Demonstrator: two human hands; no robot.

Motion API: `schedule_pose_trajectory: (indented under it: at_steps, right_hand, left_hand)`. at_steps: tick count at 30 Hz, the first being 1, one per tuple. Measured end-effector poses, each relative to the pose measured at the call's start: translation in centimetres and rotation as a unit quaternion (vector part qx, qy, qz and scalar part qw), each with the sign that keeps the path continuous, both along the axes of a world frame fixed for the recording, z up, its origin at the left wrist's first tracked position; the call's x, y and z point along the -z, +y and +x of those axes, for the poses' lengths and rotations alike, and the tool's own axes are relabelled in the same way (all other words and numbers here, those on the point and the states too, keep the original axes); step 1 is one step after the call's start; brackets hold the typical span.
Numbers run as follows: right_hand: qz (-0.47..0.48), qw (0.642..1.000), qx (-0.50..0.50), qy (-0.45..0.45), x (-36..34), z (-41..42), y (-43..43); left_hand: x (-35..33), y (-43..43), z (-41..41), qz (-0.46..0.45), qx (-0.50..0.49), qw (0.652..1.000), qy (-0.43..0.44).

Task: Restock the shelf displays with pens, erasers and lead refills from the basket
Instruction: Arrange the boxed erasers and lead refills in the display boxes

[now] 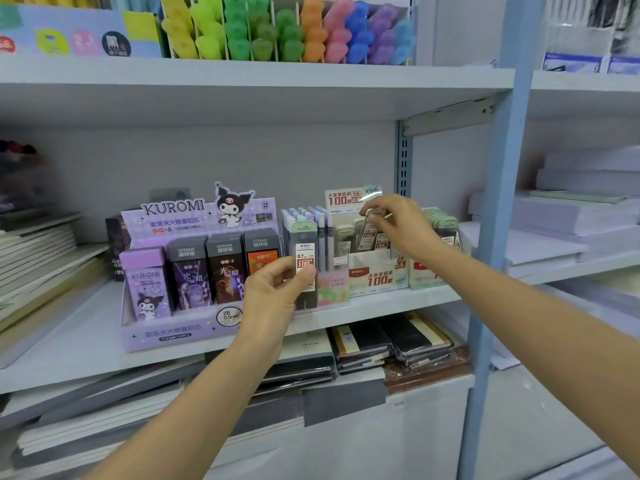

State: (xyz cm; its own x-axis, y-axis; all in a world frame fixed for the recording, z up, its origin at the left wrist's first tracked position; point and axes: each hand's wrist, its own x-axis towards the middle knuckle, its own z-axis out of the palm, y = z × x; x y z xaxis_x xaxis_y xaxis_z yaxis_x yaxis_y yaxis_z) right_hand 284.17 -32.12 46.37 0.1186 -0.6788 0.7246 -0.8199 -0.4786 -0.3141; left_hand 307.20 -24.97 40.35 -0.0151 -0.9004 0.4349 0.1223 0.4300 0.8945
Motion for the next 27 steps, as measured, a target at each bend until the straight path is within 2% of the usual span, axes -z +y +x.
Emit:
schedule_pose_trajectory:
  at_steps: [8, 12, 15, 17, 20, 21, 23, 25, 27]
  right_hand:
    - [-0.006, 0.996, 0.041, 0.076, -0.1, -0.3, -1.4]
    - [0.01, 0.998, 0.035, 0.053, -0.7, -0.5, -1.3]
    - [0.028, 0.995, 0.05, 0.084, -0.8, -0.7, -1.3]
    - [0.007, 1.0, 0.013, 0.021, -1.2, -1.2, -0.6]
    - [0.061, 0.977, -0.171, -0.114, -2.1, -2.0, 1.4]
    - [0.094, 0.964, -0.219, -0.119, -2.3, -2.3, 2.1]
    - [0.134, 0.956, -0.249, -0.071, -2.1, -3.1, 3.1]
    - [0.133, 0.959, -0.244, -0.052, -1.9, -4.3, 3.7]
    - [0.104, 0.963, -0.232, -0.085, -2.1, -6.2, 4.3]
  left_hand:
    - [-0.8, -0.7, -2.1, -0.013, 0.002, 1.0, 0.002]
    - [-0.9, -1.1, -3.6, -0.007, -0.016, 1.0, -0.004]
    - [-1.0, -1.3, -4.6, -0.012, -0.022, 1.0, -0.002]
    - [-1.0, -1.5, -5.4, -0.012, -0.025, 1.0, -0.008]
    - [-0.9, -1.8, -7.0, -0.013, -0.032, 0.999, -0.019]
    - [-0.9, -1.8, -7.8, -0.017, -0.03, 0.999, -0.023]
    - [-1.0, -1.8, -9.3, -0.035, -0.023, 0.999, -0.029]
    - [-1.0, -1.9, -10.8, -0.07, -0.034, 0.995, -0.061]
    - [-0.8, -2.0, -11.9, -0.124, -0.069, 0.98, -0.138]
